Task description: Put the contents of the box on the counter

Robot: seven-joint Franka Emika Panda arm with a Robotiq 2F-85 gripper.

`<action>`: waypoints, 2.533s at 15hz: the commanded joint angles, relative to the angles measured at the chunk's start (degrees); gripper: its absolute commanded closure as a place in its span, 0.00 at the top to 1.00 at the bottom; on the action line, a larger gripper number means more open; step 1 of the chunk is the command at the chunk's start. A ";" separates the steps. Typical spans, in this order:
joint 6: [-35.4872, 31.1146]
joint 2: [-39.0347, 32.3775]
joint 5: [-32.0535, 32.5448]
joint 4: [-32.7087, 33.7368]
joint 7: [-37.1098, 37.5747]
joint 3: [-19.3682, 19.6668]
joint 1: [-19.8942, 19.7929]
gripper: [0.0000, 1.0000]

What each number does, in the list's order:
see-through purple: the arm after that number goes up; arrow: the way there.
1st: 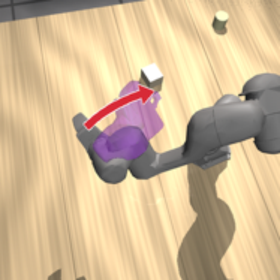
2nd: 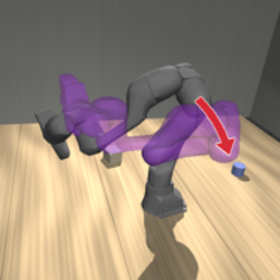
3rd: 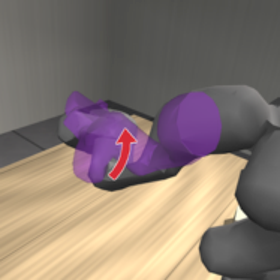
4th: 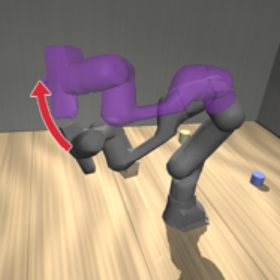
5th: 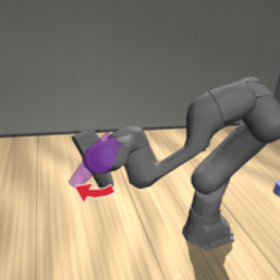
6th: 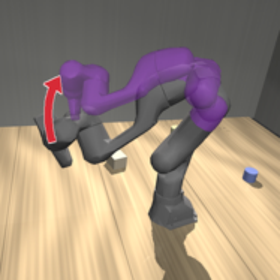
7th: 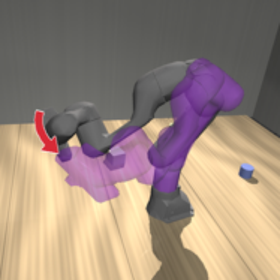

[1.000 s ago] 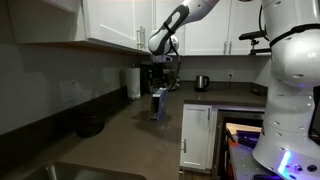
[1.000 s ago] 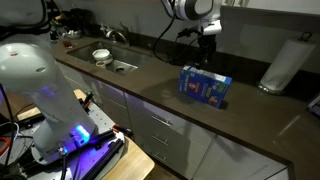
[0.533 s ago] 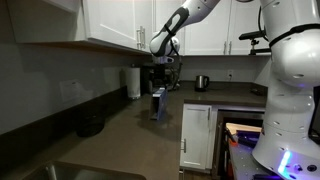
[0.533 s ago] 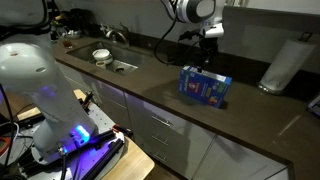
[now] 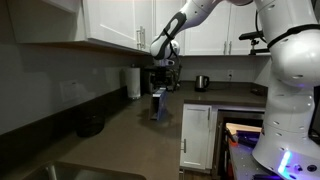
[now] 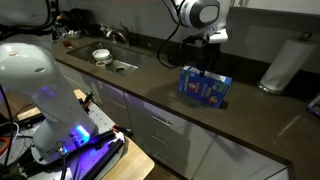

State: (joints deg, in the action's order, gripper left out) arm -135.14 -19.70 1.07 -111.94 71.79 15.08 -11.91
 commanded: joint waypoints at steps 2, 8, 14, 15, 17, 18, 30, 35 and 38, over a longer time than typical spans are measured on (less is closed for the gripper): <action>-0.11 -4.44 -2.19 3.05 -3.18 0.13 -0.56 1.00; -0.55 -6.69 -2.61 4.44 -4.36 0.27 -1.00 1.00; 0.75 -8.46 -6.40 8.34 -7.96 0.25 -3.08 1.00; 0.71 -8.79 -6.91 8.80 -8.39 0.30 -3.35 1.00; 0.79 -9.57 -7.79 9.54 -9.20 0.41 -3.81 1.00; 0.79 -9.94 -8.05 9.87 -9.36 0.48 -3.96 1.00; 0.46 -10.94 -8.07 10.77 -9.28 0.72 -4.06 0.63; -0.15 -9.67 -7.39 9.52 -9.23 1.00 -3.55 0.71; -0.18 -8.51 -6.95 8.69 -9.31 1.18 -3.23 0.67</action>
State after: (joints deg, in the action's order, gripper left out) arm -135.34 -30.07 -5.02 -102.24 64.80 15.83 -15.46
